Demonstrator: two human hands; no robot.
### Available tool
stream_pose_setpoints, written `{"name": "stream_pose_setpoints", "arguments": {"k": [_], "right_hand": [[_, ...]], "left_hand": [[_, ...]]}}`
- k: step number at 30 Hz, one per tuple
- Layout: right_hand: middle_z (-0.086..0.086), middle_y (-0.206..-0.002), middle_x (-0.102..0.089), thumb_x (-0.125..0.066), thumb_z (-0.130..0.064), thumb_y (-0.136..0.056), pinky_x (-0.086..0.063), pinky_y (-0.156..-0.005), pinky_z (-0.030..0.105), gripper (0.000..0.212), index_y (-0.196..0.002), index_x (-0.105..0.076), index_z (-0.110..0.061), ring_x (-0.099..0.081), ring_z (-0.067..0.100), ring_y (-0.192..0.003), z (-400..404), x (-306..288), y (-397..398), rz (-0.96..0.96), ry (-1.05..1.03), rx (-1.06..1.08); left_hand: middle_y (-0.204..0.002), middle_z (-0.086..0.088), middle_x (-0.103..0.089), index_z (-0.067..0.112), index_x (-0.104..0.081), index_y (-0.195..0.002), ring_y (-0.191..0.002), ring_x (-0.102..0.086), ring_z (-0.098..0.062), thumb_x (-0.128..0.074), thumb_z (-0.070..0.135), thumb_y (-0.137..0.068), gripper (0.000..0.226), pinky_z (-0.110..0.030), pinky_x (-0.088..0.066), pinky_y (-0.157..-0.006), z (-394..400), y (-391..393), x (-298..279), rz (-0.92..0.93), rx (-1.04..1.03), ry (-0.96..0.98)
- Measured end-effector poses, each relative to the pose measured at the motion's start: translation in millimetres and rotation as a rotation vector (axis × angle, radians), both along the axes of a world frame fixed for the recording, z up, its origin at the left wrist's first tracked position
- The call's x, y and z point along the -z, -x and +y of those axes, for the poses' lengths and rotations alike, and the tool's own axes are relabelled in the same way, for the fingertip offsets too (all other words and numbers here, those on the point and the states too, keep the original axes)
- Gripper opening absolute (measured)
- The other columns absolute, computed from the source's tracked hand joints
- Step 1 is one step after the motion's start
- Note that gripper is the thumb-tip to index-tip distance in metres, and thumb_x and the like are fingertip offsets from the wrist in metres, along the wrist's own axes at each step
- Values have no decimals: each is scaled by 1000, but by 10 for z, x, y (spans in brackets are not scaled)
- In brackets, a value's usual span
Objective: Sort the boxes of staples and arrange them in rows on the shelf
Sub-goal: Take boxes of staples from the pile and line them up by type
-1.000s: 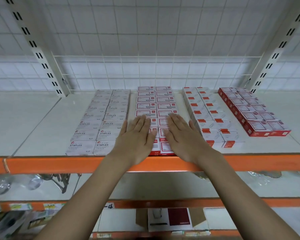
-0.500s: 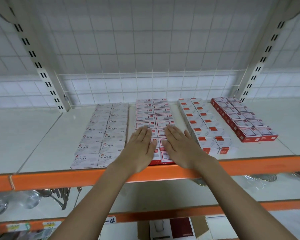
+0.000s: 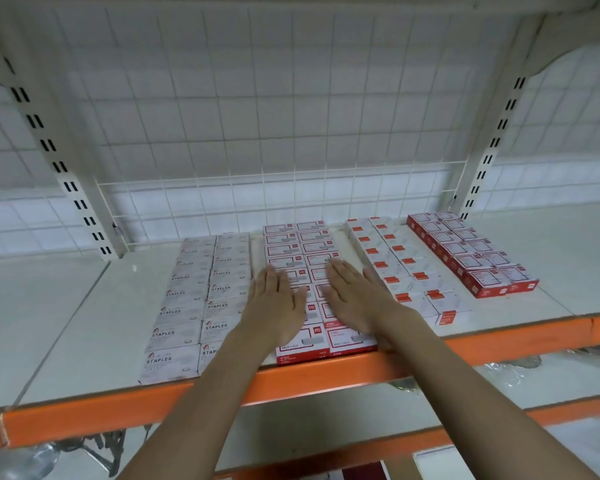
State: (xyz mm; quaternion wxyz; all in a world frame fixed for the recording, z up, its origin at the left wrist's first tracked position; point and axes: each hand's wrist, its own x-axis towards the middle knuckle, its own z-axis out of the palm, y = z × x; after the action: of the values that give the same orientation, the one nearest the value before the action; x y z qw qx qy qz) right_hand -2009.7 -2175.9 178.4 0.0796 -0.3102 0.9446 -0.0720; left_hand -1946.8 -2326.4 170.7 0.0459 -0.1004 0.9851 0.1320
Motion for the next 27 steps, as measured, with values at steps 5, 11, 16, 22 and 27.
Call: {"name": "stream_pose_setpoints", "arguments": {"k": [5,11,16,22,27], "right_hand": [[-1,-157,8,-11,-44,-100,7,-117,39,58,-149,5,-17,11,13,-143,23,-105,37,3,27,18],[1,-157,6,-20,-42,-100,7,-115,37,59,-149,1,-17,7,16,-144,145,-359,151,94,82,9],[1,-157,-8,-34,-40,-98,-9,-116,38,59,-149,-12,-19,-10,18,-144,490,-699,215,264,165,6],[0,-156,-13,-35,-39,-97,-14,-116,39,57,-148,-15,-24,-14,18,-142,1203,-801,355,386,154,23],[-1,-155,-20,-39,-38,-96,-17,-115,40,55,-147,-22,-25,-19,19,-141,1871,-733,473,421,191,6]], "left_hand": [[-156,-11,12,10,3,-149,-143,15,-22,-10,44,-100,61,-37,10,-114,-22,14,-186,36,17,2],[-157,-10,-4,16,-12,-149,-144,3,-22,-18,42,-100,56,-45,4,-116,106,169,-587,177,67,103],[-151,-5,-29,17,-30,-144,-141,-20,-20,-32,39,-99,50,-41,-4,-115,335,231,-903,348,90,154],[-151,-5,-29,18,-30,-144,-141,-18,-23,-36,42,-97,53,-42,-13,-116,996,206,-945,434,-16,212],[-150,-3,-31,20,-29,-144,-138,-24,-22,-38,44,-95,55,-43,-22,-113,1645,258,-850,471,-88,164]]}}
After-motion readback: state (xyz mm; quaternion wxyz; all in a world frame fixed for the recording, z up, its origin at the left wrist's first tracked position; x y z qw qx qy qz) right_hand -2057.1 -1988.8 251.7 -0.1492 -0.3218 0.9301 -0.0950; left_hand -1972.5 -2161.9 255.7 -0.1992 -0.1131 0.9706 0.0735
